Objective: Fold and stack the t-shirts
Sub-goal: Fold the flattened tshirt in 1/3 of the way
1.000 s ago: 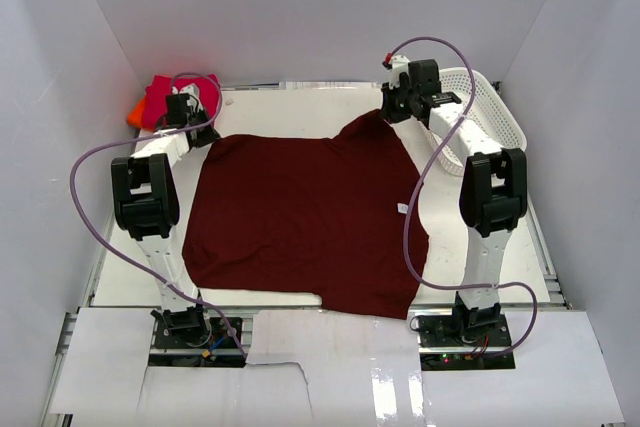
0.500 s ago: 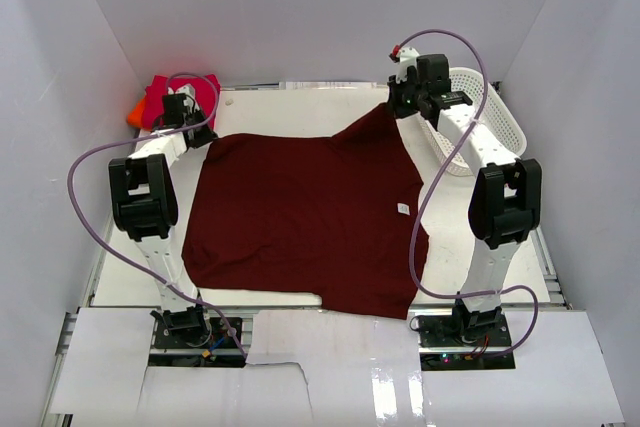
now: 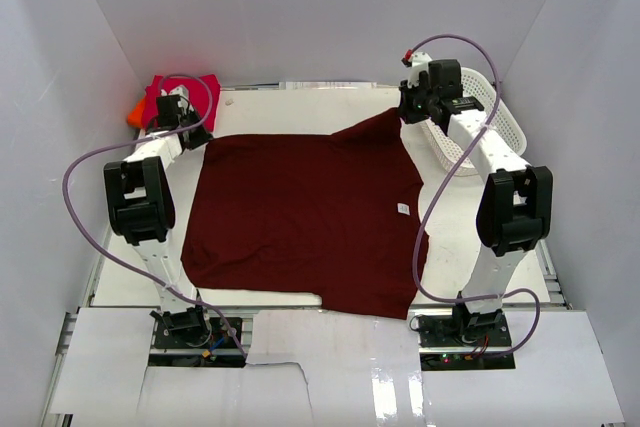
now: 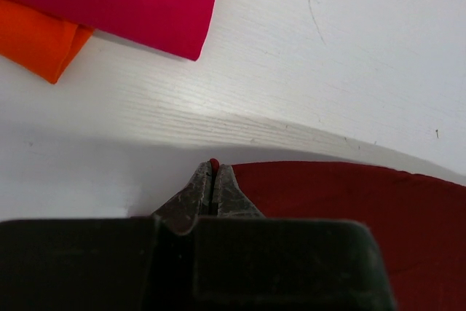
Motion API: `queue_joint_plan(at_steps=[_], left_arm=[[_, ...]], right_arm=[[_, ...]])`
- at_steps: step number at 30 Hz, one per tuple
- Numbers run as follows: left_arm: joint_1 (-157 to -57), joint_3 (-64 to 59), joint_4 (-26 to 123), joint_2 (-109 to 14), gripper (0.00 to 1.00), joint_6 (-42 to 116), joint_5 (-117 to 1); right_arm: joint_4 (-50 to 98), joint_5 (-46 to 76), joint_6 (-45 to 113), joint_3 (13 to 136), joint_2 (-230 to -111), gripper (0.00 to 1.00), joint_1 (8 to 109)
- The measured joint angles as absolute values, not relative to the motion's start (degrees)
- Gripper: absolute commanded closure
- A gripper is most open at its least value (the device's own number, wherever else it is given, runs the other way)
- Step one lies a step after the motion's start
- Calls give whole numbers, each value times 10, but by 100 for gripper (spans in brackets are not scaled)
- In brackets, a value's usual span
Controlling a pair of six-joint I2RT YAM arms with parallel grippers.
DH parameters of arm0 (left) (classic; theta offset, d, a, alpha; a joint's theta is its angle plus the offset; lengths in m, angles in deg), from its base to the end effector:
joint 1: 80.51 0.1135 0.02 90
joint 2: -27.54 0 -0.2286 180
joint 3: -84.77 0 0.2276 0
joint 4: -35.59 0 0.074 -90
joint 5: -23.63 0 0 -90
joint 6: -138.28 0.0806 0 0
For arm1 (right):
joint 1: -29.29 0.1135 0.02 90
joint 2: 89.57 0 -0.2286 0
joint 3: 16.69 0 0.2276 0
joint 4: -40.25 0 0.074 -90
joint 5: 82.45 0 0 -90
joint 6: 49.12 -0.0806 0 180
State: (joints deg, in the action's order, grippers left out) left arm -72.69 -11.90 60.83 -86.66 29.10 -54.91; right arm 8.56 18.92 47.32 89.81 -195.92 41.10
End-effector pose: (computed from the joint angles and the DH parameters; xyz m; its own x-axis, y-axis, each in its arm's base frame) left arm 0.4411 0.0444 0.1496 -0.6391 -0.4128 -0.6490 -0.2105 0.9054 -0.3686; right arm 0.4297 0.1061 0.2534 -0.4678 -0.2102 -0.8585 -0.4202 0.9074 0.0069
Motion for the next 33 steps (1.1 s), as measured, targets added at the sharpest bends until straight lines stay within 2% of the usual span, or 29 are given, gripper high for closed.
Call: queue_joint_plan(at_steps=[20,33], left_arm=[[-724,-65,557,-822,100,283,-501],[-723,18,445,-747,100,288,-437]], right_arm=[[100,193,470,808,-1871,92,409],[117,201,457,752,-1834,92,409]])
